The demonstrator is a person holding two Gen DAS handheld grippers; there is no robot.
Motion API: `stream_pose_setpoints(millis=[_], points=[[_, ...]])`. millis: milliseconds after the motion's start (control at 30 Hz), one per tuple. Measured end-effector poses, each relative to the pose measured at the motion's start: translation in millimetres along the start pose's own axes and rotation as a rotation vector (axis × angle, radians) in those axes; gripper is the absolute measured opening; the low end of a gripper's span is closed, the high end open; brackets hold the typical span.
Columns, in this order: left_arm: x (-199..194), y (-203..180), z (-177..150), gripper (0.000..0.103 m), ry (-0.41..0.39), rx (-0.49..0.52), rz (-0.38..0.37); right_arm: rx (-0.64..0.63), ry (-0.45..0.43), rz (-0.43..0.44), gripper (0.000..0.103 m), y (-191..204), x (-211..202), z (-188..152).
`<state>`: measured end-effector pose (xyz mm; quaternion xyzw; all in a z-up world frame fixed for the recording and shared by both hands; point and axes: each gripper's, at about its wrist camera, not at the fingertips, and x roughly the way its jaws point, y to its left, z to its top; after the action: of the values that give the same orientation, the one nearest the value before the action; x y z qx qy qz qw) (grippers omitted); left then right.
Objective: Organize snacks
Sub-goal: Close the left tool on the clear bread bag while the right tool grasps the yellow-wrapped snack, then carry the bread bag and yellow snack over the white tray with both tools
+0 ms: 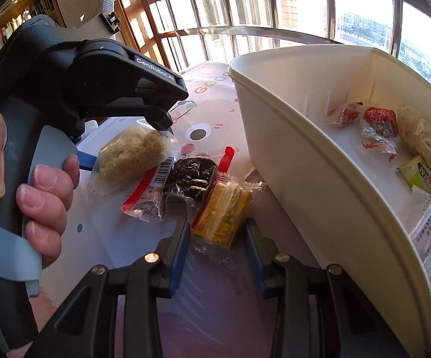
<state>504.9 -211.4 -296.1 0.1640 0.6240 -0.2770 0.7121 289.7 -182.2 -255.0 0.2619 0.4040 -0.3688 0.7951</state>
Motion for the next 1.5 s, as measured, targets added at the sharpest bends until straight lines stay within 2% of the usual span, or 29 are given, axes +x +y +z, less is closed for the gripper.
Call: stream_pose_setpoints(millis=[233, 600, 833, 1000, 1233, 1500], points=[[-7, 0, -15, 0.081, -0.038, 0.007, 0.027, 0.002, 0.036, 0.023, 0.034, -7, 1, 5], [-22, 26, -39, 0.08, 0.007, -0.03, 0.093, -0.026, 0.106, 0.09, 0.031, -7, -1, 1], [-53, 45, -69, 0.08, 0.002, -0.063, 0.113, -0.101, 0.127, 0.123, 0.031, -3, -15, -6], [-83, 54, -96, 0.08, -0.023, -0.086, 0.122, -0.14, 0.13, 0.132, 0.031, -3, -33, -21], [-134, 60, -136, 0.08, -0.093, -0.059, 0.139, -0.185, 0.113, 0.174, 0.031, -6, -73, -38], [-188, 55, -192, 0.08, -0.165, -0.033, 0.101, -0.22, 0.053, 0.222, 0.031, -16, -136, -51]])
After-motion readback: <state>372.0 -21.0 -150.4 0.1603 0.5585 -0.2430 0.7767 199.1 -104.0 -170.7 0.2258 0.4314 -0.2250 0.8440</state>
